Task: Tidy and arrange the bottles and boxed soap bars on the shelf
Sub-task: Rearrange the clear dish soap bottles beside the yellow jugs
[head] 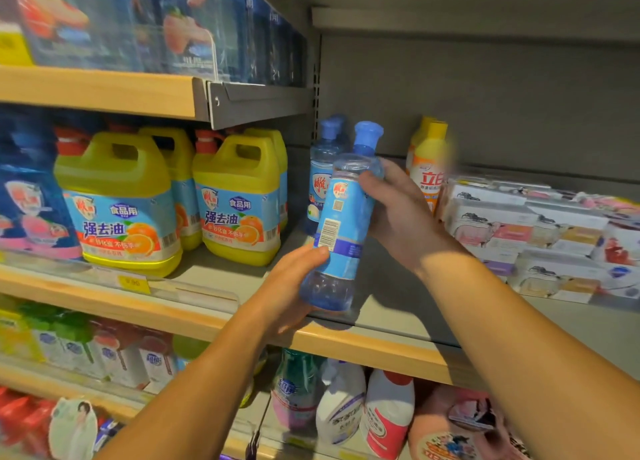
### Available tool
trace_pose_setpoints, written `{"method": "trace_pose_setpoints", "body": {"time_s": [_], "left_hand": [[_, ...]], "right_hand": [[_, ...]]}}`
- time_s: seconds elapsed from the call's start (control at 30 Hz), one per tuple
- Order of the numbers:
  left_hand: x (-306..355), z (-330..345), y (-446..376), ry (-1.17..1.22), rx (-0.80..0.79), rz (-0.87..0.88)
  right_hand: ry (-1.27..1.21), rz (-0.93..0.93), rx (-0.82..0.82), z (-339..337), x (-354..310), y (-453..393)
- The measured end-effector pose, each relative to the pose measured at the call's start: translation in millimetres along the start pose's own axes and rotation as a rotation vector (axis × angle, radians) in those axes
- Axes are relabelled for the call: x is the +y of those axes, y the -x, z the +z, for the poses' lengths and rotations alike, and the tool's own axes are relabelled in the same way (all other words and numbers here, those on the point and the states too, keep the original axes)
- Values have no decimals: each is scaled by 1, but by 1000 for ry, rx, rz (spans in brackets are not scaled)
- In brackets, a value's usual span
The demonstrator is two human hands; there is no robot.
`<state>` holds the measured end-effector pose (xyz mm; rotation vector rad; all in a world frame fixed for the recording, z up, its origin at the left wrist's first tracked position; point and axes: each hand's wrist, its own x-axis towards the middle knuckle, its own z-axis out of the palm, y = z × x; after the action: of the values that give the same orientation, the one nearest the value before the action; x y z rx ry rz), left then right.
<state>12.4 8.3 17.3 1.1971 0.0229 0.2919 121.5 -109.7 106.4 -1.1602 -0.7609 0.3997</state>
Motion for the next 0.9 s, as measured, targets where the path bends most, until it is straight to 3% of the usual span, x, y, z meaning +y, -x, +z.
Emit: {"method": "trace_pose_setpoints", "body": {"time_s": [0.2,0.3,0.43,0.57,0.7,0.8,0.9], "left_hand": [[-13,11,1,-591,203,344],[-17,14,2,-661,283,380],[-10,5,5,-431,140,313],[0,2,8,59,-24,55],[7,-5,7,119,-177,-106],[6,-5,6,120,-163,-91],[0,-2,1,39,19,42]], "right_hand": [[399,-225,272,11,-6,-3],[510,-245,316,15,-6,-3],[421,-149,188,13,-6,-1],[-40,105,-7,5,0,2],[-31,106,5,3,4,5],[37,56,35,3,1,4],[123,-26,55,3,-3,4]]}}
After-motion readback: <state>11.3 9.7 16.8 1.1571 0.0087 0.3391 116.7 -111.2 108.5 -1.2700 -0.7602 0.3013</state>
